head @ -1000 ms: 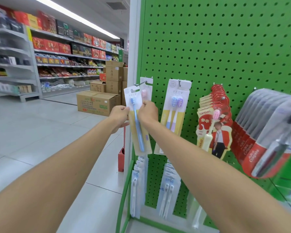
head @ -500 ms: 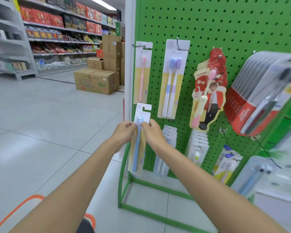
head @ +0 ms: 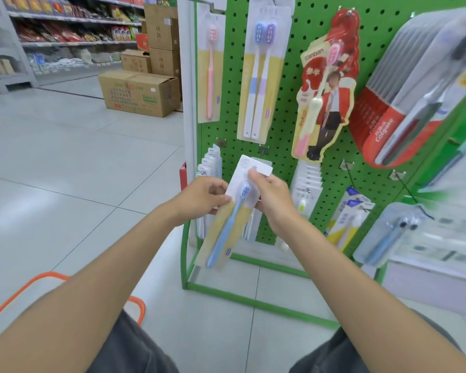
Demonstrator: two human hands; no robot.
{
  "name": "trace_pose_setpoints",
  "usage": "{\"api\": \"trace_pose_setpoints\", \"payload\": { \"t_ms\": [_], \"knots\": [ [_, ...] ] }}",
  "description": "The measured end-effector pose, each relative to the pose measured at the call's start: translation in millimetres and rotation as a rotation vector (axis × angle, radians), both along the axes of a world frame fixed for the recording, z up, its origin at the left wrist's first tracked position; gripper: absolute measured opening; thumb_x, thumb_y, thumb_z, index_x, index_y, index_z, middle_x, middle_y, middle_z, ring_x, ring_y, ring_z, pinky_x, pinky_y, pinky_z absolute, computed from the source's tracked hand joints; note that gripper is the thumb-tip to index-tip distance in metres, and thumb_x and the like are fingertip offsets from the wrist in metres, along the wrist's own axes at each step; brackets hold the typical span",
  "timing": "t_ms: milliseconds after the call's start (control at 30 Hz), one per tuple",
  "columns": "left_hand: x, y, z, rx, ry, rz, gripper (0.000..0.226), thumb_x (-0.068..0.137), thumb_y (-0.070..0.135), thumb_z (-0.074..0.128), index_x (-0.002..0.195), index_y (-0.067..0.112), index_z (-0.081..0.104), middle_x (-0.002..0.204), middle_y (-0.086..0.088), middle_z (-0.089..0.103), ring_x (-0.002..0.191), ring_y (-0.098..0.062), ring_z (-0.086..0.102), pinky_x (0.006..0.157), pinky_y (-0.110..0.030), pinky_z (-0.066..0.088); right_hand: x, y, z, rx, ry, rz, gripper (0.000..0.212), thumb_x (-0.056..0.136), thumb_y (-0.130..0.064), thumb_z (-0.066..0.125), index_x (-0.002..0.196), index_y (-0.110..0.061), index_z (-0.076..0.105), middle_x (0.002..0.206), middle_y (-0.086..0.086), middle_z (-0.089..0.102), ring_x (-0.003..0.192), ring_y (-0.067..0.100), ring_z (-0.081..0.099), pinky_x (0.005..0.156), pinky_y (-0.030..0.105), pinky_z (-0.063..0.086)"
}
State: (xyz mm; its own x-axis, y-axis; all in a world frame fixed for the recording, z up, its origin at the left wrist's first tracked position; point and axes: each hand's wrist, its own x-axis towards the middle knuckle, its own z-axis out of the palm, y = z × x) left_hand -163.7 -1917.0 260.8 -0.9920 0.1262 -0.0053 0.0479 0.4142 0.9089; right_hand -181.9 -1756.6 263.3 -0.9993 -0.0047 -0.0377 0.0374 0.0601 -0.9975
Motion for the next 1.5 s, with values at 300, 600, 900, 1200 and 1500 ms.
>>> {"api": "trace_pose_setpoints", "payload": {
  "t_ms": [300, 600, 900, 1200, 1500],
  "knots": [
    [3.2, 7.7, 0.5, 0.097, -0.034, -0.008, 0.009, 0.094, 0.010, 0.063, 0.091, 0.013, 0.071, 0.076, 0.008, 0.073, 0.070, -0.004, 0.067, 0.068, -0.019, 0.057, 7.5, 21.7, -6.7, -0.123, -0.036, 0.118, 0.033, 0.102, -0.032, 0.047, 0.113, -0.008, 0.066, 0.106, 0.010, 0.074, 0.100, 0.025, 0.070, 0.092, 0.038, 0.056],
    [6.2, 10.5, 5.8, 0.229, 0.024, 0.124, 0.009, 0.095, 0.008, 0.062, 0.097, 0.011, 0.070, 0.085, -0.001, 0.073, 0.067, -0.003, 0.068, 0.061, -0.016, 0.054, 12.2, 15.6, -14.5, -0.115, -0.048, 0.230, 0.032, 0.104, -0.034, 0.044, 0.102, -0.015, 0.069, 0.106, 0.011, 0.074, 0.093, 0.022, 0.070, 0.088, 0.033, 0.057],
    [-0.9, -3.2, 19.4, 0.404, 0.155, 0.405, 0.017, 0.094, 0.013, 0.064, 0.109, 0.006, 0.069, 0.097, -0.007, 0.071, 0.085, -0.016, 0.064, 0.089, -0.036, 0.057, 27.1, 7.5, -34.6, 0.032, -0.158, 0.534, 0.034, 0.087, -0.007, 0.070, 0.121, -0.003, 0.065, 0.114, 0.013, 0.071, 0.104, 0.025, 0.069, 0.089, 0.032, 0.057],
    [0.1, -2.9, 19.8, 0.342, 0.193, 0.402, 0.013, 0.098, 0.017, 0.058, 0.098, 0.012, 0.070, 0.087, -0.002, 0.070, 0.076, -0.011, 0.063, 0.082, -0.031, 0.057, 31.9, 6.3, -32.4, 0.097, -0.092, 0.586, 0.033, 0.082, 0.000, 0.073, 0.114, -0.007, 0.065, 0.103, 0.008, 0.075, 0.090, 0.015, 0.071, 0.076, 0.022, 0.056],
    [11.5, 6.7, 25.4, 0.109, 0.233, 0.189, 0.052, 0.066, 0.060, 0.075, 0.102, 0.024, 0.066, 0.089, -0.006, 0.062, 0.076, -0.011, 0.057, 0.073, -0.030, 0.049, 49.6, -7.2, -40.6, 0.694, 0.471, 0.291, 0.018, 0.084, -0.022, 0.061, 0.099, -0.030, 0.054, 0.080, -0.005, 0.050, 0.061, 0.011, 0.043, 0.058, 0.027, 0.041]
  ]
}}
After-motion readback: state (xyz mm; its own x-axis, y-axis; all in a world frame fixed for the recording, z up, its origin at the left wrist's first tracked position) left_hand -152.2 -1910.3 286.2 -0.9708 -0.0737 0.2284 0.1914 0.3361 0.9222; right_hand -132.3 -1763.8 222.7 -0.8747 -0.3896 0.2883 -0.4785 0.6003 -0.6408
